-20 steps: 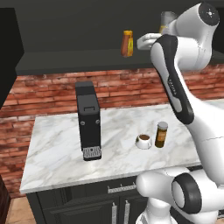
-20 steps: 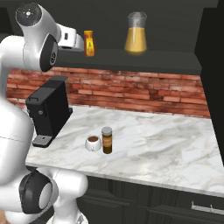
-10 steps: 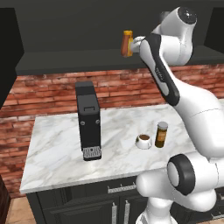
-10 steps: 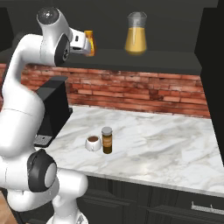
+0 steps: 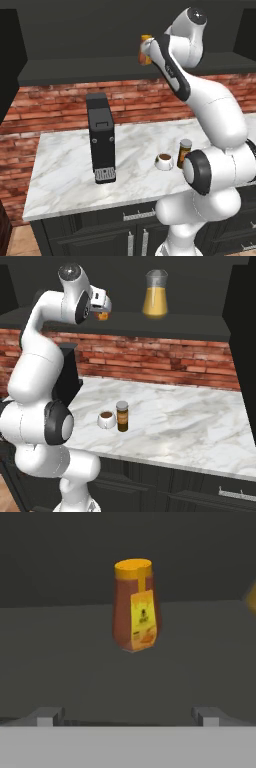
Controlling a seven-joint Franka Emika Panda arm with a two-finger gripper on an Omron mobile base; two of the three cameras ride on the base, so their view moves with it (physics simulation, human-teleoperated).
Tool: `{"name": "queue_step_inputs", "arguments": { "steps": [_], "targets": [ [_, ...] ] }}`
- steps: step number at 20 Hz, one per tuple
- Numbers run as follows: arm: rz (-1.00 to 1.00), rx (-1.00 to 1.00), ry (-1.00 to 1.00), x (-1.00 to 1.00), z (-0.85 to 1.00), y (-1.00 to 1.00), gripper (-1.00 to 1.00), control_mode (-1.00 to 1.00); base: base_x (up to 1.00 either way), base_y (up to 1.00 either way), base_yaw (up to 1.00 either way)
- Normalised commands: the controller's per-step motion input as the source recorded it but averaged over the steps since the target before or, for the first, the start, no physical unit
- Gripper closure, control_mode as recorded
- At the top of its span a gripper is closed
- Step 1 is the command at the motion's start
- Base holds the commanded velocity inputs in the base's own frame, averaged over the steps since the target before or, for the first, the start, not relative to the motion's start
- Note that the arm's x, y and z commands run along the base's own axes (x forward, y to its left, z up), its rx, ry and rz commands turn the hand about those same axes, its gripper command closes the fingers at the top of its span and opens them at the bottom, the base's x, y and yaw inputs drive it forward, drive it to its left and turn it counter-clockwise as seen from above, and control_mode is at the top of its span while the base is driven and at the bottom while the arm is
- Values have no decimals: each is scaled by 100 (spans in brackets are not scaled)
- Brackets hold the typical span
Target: Pick the cinnamon and honey bottle from the cabinet and place them next to the mug.
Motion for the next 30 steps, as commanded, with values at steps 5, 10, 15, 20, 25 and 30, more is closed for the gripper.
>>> {"name": "queue_step_inputs", "arguments": {
  "steps": [5, 10, 15, 20, 25, 30],
  "targets": [
    [0, 0, 1, 68, 0, 1, -100, -100, 0, 0, 0],
    [0, 0, 0, 51, 0, 1, -100, -100, 0, 0, 0],
    [0, 0, 0, 25, 0, 2, -100, -100, 0, 0, 0],
    [-1, 0, 0, 7, 0, 6, -100, -100, 0, 0, 0],
    [-5, 0, 0, 1, -7, 8, -100, -100, 0, 0, 0],
    [-4, 0, 0, 7, -15, 1, -100, -100, 0, 0, 0]
  ]
}}
